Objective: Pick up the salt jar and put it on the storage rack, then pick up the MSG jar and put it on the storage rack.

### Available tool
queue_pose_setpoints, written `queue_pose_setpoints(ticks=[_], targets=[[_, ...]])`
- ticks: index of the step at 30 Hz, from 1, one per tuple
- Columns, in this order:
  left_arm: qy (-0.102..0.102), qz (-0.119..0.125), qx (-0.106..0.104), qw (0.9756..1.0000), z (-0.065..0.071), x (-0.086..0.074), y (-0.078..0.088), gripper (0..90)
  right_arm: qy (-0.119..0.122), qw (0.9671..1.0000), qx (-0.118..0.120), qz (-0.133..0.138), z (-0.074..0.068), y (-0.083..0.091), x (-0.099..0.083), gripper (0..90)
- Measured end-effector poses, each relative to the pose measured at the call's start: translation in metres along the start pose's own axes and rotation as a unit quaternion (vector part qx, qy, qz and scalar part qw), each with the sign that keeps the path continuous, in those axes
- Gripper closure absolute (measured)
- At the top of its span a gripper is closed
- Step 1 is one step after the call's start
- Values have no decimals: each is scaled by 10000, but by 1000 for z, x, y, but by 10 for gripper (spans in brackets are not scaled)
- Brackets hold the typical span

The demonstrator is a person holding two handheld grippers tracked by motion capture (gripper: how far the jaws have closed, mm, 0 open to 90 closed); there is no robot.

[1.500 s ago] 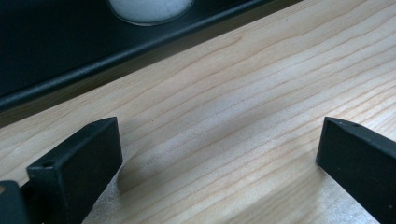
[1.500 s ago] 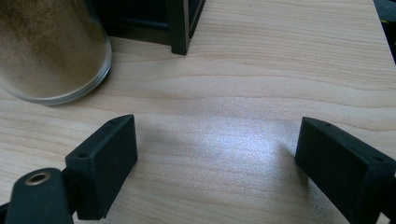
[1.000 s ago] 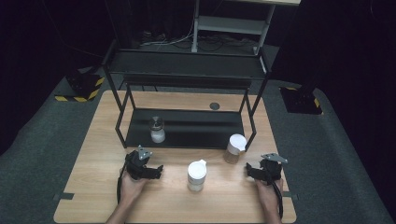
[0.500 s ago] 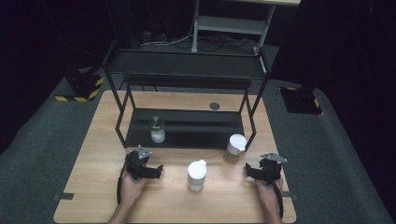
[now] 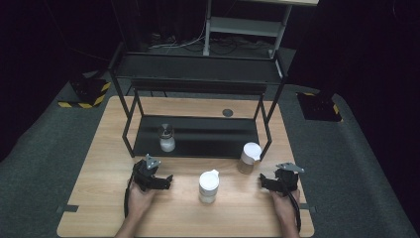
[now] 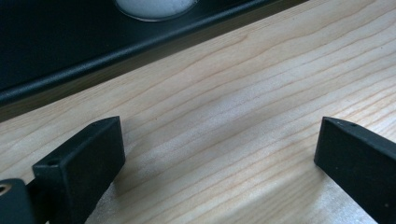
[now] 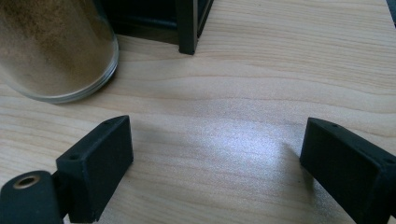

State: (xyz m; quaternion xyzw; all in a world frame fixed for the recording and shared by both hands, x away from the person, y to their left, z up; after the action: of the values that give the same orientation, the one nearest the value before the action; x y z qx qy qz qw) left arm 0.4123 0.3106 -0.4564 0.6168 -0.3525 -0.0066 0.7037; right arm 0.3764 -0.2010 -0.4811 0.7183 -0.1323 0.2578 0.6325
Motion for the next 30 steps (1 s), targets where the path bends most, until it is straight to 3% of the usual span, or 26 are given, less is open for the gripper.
queue_pose_setpoints(ticks=[30], targets=[[1, -1, 0, 10000, 0, 0, 0, 17, 71, 10000, 52, -27, 2, 0, 1, 74]])
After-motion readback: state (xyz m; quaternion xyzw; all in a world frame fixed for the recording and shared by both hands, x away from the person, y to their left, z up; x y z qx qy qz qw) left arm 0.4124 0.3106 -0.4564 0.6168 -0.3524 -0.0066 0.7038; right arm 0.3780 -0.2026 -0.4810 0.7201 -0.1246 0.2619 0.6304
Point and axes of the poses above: each handheld gripper's, and its own axes: y roughly backward along the jaws, x roughly out of its top, z roughly to its right, the point moved 6 cm from there along -y, roughly forward along the jaws, and after that the axes turned 11 degrees about -z, right-handed, at the moved point
